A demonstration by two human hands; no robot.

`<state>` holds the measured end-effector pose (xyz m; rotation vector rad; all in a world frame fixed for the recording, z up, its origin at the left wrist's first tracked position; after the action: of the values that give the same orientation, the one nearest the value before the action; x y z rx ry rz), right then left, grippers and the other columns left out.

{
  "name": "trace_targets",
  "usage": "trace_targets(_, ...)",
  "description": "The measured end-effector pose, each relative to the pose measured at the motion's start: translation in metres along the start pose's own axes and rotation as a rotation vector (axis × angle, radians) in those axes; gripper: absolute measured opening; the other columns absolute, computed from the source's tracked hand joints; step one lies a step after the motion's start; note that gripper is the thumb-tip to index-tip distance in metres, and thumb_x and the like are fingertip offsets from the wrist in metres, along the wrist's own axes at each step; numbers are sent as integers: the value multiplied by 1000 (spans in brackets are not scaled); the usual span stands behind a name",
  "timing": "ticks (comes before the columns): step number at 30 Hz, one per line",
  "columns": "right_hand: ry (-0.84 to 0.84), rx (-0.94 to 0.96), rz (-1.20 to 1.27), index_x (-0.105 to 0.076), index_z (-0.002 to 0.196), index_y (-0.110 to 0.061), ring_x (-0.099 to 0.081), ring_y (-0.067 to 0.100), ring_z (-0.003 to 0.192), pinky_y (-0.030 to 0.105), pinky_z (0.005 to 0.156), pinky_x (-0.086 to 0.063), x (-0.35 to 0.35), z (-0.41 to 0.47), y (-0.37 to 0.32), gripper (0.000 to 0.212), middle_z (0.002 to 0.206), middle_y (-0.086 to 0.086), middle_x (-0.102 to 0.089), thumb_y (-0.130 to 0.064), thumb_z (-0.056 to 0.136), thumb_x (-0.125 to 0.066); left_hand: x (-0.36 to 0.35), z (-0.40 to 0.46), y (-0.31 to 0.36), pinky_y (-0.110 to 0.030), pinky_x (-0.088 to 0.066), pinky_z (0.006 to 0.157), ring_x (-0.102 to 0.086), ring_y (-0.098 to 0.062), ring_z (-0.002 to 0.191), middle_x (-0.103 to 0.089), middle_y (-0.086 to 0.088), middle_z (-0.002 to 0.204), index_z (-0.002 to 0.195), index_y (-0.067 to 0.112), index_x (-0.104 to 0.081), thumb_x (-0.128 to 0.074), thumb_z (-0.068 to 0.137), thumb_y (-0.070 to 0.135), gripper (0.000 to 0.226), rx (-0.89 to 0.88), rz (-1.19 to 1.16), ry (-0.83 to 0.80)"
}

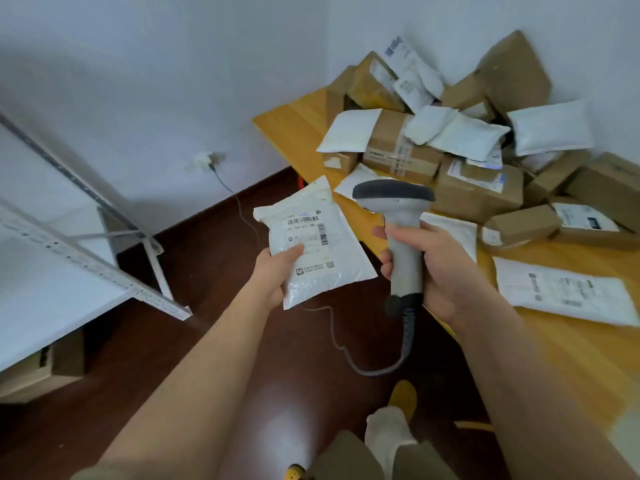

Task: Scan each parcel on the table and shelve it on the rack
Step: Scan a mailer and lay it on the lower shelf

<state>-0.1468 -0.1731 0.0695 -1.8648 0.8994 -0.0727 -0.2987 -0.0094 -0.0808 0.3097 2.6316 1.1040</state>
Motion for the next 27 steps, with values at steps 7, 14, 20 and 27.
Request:
trace_targets(7,-156,-169,-147,-56,100,-10,-60,13,63,24,56,-53,-204,-14,126,13,87,9,-56,-2,92,-61,304,-85,-2,-57,-56,84,-73,-35,92,-71,-14,114,131,6,-53,-70,80,9,54,12,-149,351)
trace_targets(14,-385,-219,-406,-57,105,-29,-62,16,89,45,95,-51,-349,-20,215,11,107,4,-63,-21,98,-57,472,-127,-20,-46,-61,67,-68,-34,105,-63,-15,129,136,6,-48,-55,94,0,43,-46,-491,507)
trace_targets(20,-415,-120,-593,-44,132,-38,-61,10,95,22,71,-40,-451,25,276,35,114,-3,-64,-33,100,-55,564,-99,-5,-40,-58,62,-69,-27,96,-64,-13,127,137,7,-51,-55,98,7,39,-18,-647,585)
trace_targets(27,-325,-265,-594,-51,133,-34,-61,12,92,27,76,-42,-543,81,336,38,115,-4,-64,-28,97,-60,667,-48,24,-43,-55,76,-65,-31,109,-62,-15,129,137,7,-48,-44,96,-1,42,55,-581,561)
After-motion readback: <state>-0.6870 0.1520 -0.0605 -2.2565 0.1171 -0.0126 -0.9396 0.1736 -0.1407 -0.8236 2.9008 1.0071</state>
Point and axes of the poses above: each hand's wrist, its own z-axis towards the middle knuckle, its own x-axis out of the back of the hand, y = z × x, the point moved 5 cm from there along z, towards the middle knuckle
